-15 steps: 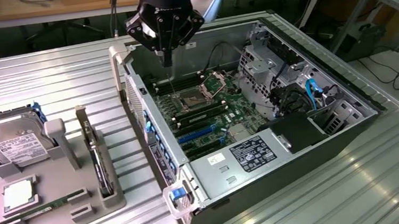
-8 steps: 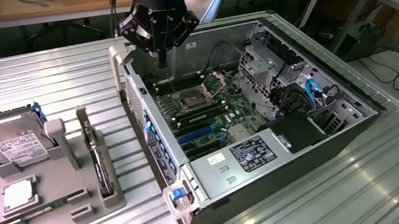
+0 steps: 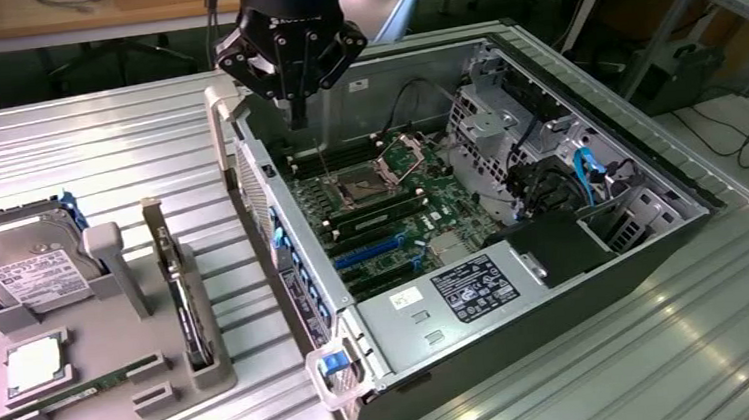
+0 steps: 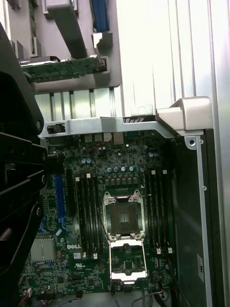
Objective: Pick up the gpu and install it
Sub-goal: 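Reach for the gpu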
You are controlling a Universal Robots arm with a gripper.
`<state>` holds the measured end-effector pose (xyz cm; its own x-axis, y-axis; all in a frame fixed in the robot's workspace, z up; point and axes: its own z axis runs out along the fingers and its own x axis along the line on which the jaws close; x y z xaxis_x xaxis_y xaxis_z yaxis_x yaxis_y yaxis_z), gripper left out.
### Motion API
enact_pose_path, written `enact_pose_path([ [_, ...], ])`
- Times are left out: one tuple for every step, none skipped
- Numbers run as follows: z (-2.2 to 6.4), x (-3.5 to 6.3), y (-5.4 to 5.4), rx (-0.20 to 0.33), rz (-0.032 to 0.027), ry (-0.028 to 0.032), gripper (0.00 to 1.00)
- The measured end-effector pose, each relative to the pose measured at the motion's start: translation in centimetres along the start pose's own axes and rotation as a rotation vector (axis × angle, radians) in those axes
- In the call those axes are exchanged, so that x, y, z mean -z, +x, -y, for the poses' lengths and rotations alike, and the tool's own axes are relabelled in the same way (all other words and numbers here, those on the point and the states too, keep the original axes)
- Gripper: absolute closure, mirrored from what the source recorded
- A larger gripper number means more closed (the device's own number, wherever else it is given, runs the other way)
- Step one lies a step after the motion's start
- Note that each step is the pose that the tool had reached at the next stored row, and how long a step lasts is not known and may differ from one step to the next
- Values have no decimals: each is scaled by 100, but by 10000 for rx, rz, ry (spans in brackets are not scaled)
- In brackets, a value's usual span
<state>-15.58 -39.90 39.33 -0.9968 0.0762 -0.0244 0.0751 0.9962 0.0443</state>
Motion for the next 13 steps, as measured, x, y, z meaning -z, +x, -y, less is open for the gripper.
enact_pose_path([
  [0,0,5,0,0,0,89],
  [1,0,11,1,0,0,89],
  [1,1,22,0,0,0,89],
  [2,1,26,0,0,0,89],
  [2,1,31,0,0,0,89],
  [3,0,37,0,0,-1,89],
  [3,1,42,0,1,-1,89],
  [4,1,50,0,0,-1,89],
  [4,1,56,0,0,-1,89],
  [5,1,61,0,1,0,89],
  [5,2,66,0,0,0,89],
  [5,2,72,1,0,-1,89],
  [6,2,82,0,0,0,89],
])
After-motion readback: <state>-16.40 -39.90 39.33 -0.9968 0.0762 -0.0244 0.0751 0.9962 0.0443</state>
